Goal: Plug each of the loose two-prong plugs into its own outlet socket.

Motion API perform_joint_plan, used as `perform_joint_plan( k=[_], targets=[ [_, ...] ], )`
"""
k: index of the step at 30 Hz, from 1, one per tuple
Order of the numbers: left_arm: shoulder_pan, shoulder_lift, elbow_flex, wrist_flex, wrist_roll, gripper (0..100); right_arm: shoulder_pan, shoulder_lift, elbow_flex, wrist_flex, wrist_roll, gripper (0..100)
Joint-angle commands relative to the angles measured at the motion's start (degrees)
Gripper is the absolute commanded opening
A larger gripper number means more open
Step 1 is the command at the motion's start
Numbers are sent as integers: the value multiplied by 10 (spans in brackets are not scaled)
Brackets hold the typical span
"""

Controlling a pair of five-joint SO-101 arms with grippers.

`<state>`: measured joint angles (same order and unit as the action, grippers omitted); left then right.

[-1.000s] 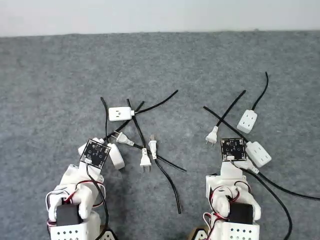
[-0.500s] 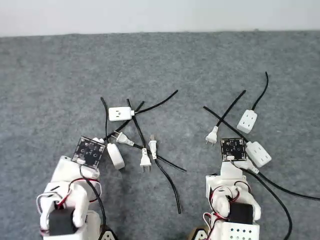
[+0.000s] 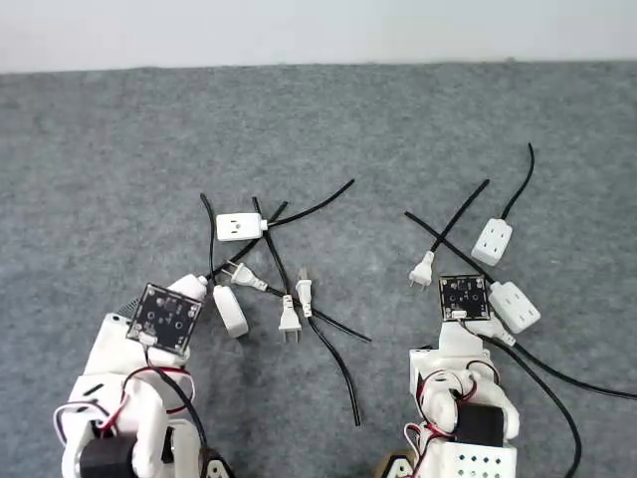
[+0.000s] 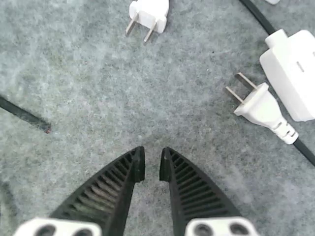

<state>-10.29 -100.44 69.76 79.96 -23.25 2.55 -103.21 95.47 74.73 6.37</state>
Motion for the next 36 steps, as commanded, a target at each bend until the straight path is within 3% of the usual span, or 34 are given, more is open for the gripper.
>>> perform_joint_plan(
  k=[1, 7, 14, 18, 26, 32, 36],
  targets=[
    [-1, 113, -104, -24, -6, 44, -9, -7, 10, 4, -6, 69],
    [-4, 378, -300, -26, -6, 44, -9, -7, 10, 4, -5, 69],
    [-25, 600, -443, -153, -6, 44, -9, -7, 10, 0, -6, 72],
    [-64, 674, -436, -178, -6, 44, -9, -7, 10, -16, -6, 71],
    [-67, 790, -483, -200, -6, 44, -15, -7, 9, -42, -6, 72],
    [-68, 912, -615, -199, -6, 44, 64, -8, -99, -102, -6, 72],
    [-68, 971, -640, -199, -6, 44, 94, -7, -210, -105, -6, 72]
  ],
)
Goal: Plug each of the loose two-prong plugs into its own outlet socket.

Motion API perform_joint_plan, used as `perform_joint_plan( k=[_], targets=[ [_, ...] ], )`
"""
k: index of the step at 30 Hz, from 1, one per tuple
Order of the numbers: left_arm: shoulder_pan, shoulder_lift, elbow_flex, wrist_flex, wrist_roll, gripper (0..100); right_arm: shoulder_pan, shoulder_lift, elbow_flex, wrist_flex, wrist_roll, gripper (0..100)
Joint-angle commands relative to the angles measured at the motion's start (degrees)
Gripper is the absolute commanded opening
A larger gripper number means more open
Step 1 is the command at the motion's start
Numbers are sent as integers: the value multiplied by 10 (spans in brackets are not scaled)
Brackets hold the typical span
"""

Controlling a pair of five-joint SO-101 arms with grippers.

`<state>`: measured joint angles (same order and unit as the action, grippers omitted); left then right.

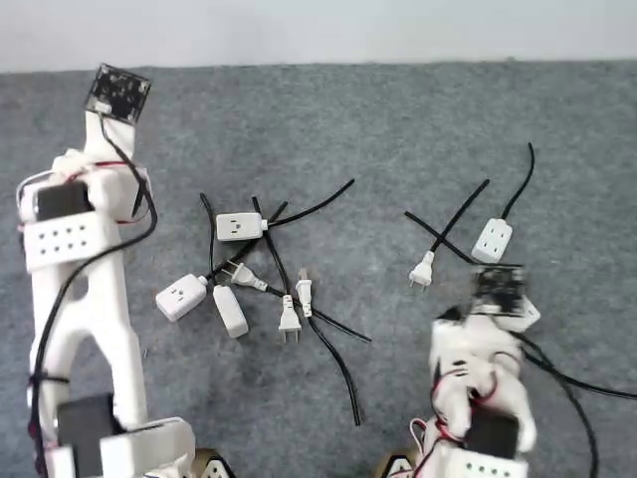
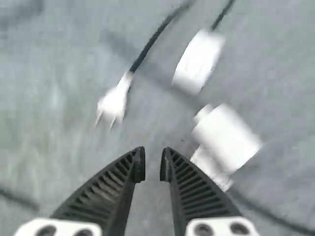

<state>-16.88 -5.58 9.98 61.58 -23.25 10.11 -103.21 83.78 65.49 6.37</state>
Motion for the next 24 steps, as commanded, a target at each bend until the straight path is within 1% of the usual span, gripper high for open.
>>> perform_joint_plan(
  k=[1, 5, 7, 9, 11, 17, 22, 24],
  targets=[
    [-2, 32, -43, -14, -6, 44, 18, -6, -115, -2, -6, 73],
    [-27, 39, -43, -14, -6, 44, -4, -4, -173, 57, -2, 89],
    [-37, 38, -42, -7, -6, 44, -10, -4, -195, 85, -2, 152],
    [-39, 38, -43, 18, -6, 45, -13, -4, -220, 109, -4, 225],
    [-31, 38, -46, 25, -5, 47, -12, -3, -246, 123, -4, 259],
    [-15, 39, -48, 23, 4, 47, -11, 10, -324, 125, -4, 207],
    [-6, 39, -45, -15, 91, 47, -10, 114, -380, 138, -5, 208],
    [6, 43, -45, -34, 108, 47, -13, 162, -414, 160, -6, 208]
  ],
)
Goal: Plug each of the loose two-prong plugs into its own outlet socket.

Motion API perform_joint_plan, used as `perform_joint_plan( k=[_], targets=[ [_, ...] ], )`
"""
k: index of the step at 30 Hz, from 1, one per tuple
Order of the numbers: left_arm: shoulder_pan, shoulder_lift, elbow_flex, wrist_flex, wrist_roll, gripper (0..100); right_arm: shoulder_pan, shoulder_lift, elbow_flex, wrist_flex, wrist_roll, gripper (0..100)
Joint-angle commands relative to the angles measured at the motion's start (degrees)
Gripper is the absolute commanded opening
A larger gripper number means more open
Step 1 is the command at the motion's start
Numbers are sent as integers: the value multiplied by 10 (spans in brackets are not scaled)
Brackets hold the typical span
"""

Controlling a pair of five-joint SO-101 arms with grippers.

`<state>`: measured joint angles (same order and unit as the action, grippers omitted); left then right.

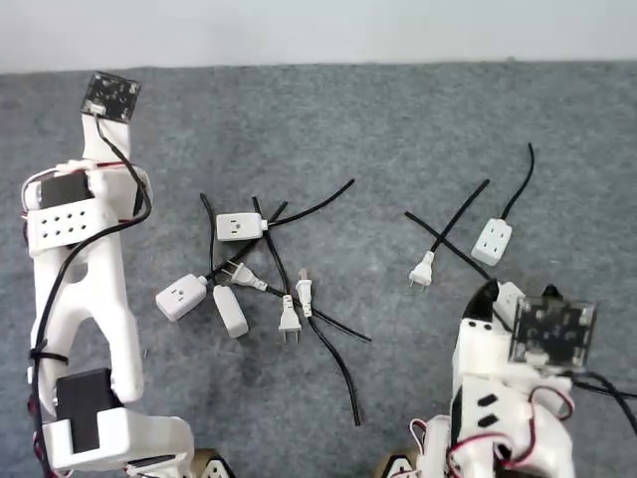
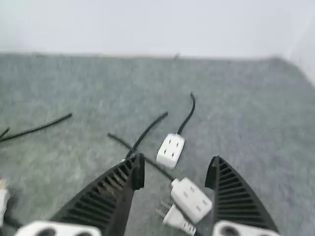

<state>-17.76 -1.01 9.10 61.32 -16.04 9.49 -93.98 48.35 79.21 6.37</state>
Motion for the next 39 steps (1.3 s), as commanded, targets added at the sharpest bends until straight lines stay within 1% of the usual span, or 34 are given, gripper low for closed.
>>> perform_joint_plan(
  k=[1, 4, 24, 32, 35, 37, 39],
  targets=[
    [18, -2, -36, -33, 38, 47, -7, 87, -72, 29, -7, 208],
    [18, -2, -36, -35, 37, 47, -7, 120, -86, 38, -7, 208],
    [15, -1, -36, -33, 39, 47, -3, 121, -88, 31, -3, 208],
    [14, -8, 5, -31, 38, 47, -3, 121, -90, 31, -5, 208],
    [18, -8, 5, 1, 38, 47, -3, 121, -90, 32, -6, 207],
    [18, -8, 2, 39, 38, 47, -3, 121, -89, 33, -6, 206],
    [16, -8, 1, 95, 38, 47, -3, 121, -89, 34, -6, 206]
  ],
)
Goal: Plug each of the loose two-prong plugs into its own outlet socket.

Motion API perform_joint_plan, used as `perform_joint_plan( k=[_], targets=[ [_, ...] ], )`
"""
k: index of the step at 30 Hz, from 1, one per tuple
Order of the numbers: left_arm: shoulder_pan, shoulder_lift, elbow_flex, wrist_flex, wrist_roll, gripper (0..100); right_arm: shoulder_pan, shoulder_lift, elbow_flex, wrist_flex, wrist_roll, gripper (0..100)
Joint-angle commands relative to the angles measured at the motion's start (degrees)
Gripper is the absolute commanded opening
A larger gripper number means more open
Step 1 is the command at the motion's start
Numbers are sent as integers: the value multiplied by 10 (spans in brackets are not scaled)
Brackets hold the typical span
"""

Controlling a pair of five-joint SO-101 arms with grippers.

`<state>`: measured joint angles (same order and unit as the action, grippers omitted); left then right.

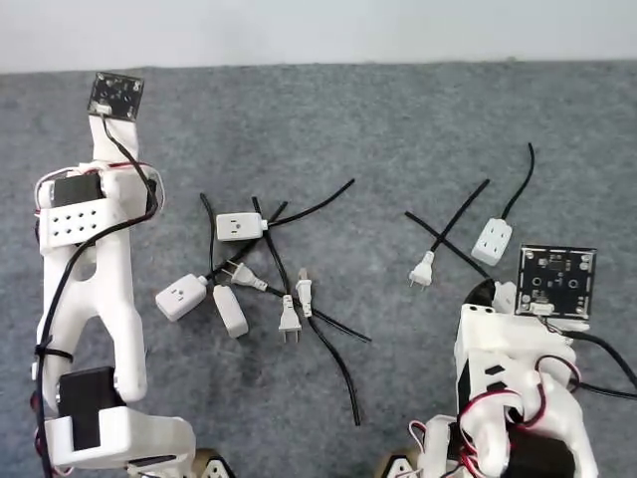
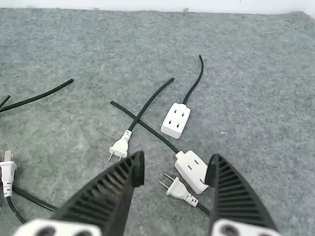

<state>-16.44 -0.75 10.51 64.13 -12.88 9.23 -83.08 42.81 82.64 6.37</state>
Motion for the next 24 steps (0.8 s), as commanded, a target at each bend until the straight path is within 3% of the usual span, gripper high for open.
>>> perform_joint_plan(
  k=[1, 7, 12, 19, 24],
  targets=[
    [1, -11, -15, 102, 4, 47, 0, 12, -33, 0, -6, 206],
    [-12, -12, -88, 272, -13, 48, -4, 12, -32, -1, -7, 206],
    [-20, -83, -70, 273, -16, 48, -4, 12, -31, -3, -7, 207],
    [-20, -273, 61, 268, -126, 48, 0, 12, -31, -1, -4, 208],
    [-21, -360, 137, 240, -133, 48, 0, 12, -31, 0, -4, 206]
  ],
)
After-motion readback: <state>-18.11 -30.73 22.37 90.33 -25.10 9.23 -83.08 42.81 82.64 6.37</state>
